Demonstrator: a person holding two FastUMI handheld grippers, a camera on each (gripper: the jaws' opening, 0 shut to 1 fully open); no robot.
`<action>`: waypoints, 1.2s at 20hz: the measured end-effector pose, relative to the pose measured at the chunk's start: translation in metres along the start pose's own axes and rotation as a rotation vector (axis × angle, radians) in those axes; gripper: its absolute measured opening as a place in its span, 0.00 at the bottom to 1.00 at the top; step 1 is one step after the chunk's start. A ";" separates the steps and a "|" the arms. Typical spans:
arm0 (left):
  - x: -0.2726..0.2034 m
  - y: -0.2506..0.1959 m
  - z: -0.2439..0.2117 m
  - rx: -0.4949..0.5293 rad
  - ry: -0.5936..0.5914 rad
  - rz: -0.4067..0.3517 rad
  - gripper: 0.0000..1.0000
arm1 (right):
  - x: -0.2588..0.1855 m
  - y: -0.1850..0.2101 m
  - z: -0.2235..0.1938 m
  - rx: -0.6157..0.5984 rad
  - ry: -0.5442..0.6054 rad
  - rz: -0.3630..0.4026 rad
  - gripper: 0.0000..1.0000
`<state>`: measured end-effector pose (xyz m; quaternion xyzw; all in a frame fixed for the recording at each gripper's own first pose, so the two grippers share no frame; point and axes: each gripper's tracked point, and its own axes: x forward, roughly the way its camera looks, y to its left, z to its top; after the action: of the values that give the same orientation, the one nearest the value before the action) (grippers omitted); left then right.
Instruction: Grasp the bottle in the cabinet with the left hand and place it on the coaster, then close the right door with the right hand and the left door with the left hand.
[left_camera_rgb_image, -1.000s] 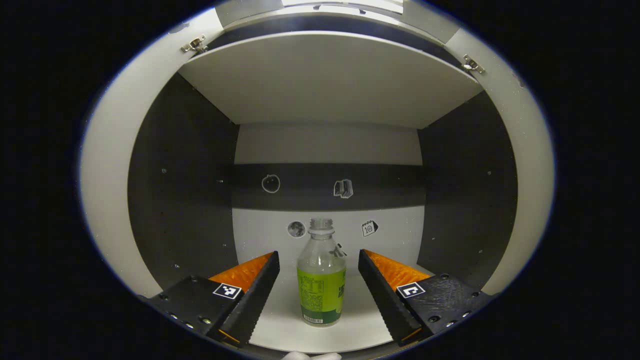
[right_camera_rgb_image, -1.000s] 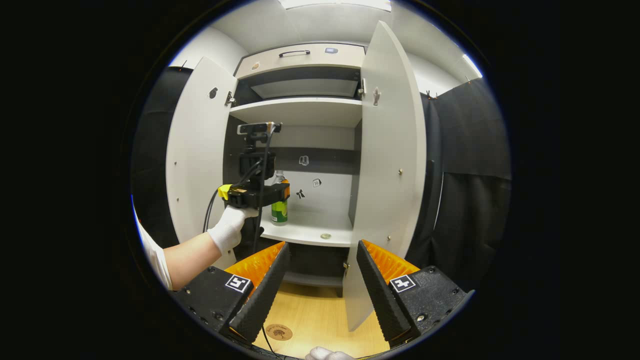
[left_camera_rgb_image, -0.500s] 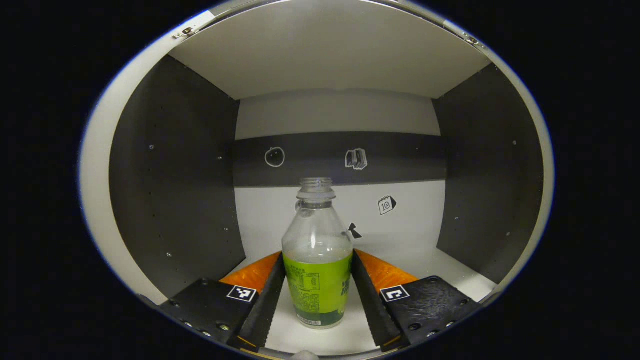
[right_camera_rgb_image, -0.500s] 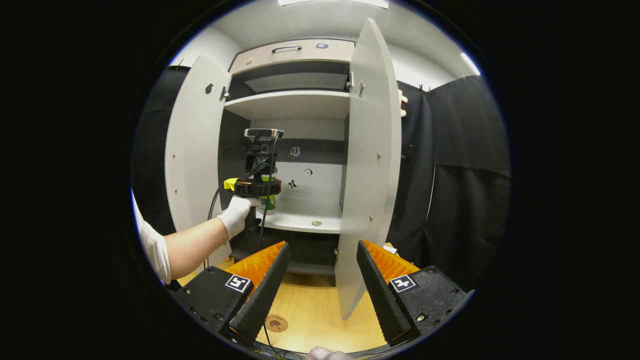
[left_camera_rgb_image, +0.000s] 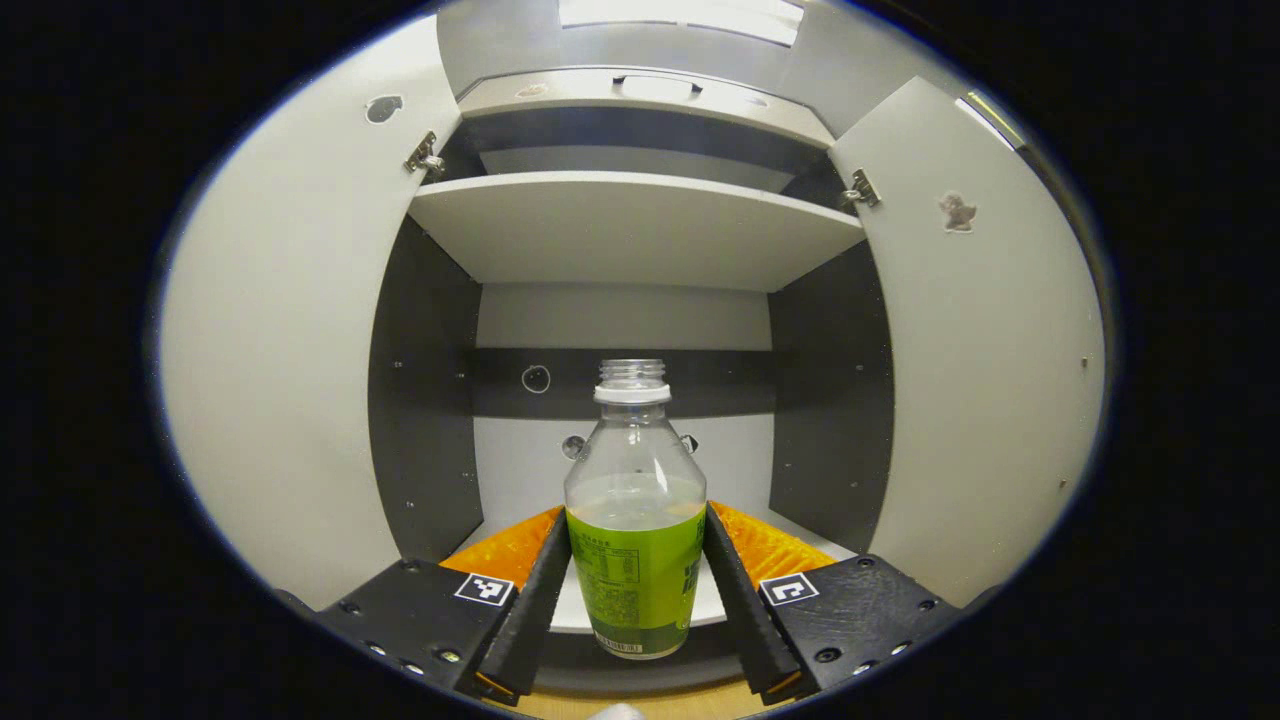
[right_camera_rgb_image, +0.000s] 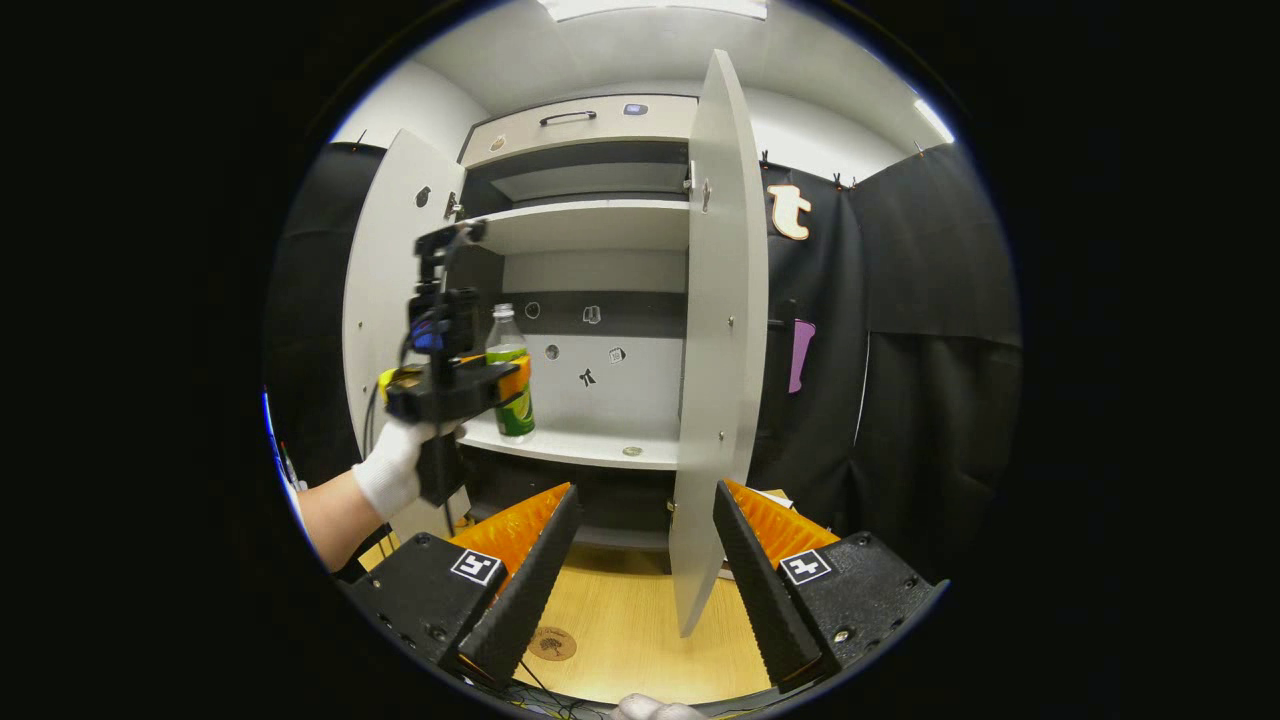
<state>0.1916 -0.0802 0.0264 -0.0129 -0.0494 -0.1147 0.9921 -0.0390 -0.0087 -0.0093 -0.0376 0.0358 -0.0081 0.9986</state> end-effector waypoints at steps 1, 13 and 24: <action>-0.013 -0.006 -0.010 -0.012 0.010 -0.014 0.75 | -0.001 -0.002 -0.004 -0.008 0.005 0.000 0.83; -0.137 -0.056 -0.215 -0.036 0.283 -0.141 0.75 | -0.013 -0.025 -0.047 -0.054 0.111 -0.026 0.83; -0.157 -0.083 -0.306 -0.069 0.231 -0.217 0.79 | -0.018 -0.046 -0.074 -0.094 0.212 -0.065 0.84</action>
<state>0.0500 -0.1369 -0.2928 -0.0283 0.0679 -0.2237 0.9719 -0.0632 -0.0601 -0.0783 -0.0843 0.1402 -0.0429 0.9856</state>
